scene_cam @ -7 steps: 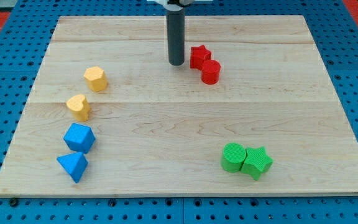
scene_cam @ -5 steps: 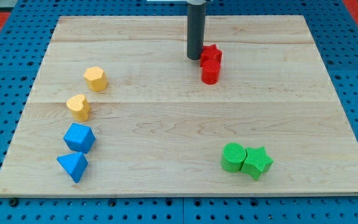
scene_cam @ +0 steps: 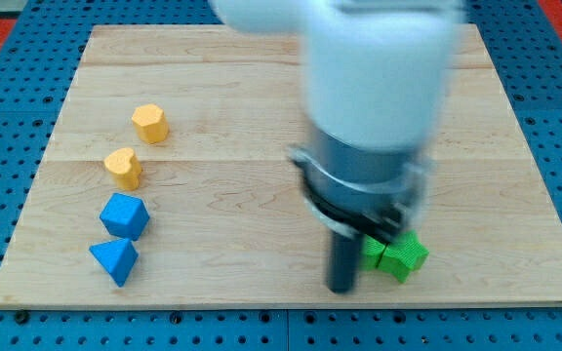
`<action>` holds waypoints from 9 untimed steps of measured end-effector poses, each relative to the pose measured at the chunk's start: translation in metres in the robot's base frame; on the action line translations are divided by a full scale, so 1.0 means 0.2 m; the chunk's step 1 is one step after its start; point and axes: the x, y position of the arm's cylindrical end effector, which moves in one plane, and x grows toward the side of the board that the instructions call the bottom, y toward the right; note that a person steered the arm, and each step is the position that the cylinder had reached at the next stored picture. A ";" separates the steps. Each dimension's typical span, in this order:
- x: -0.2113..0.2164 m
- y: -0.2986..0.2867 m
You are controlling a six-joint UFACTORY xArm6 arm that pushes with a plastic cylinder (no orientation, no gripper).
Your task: Move the green star slightly up and left a bit
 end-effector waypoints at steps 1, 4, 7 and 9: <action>-0.02 0.14; -0.30 0.35; -0.68 0.45; -0.85 0.60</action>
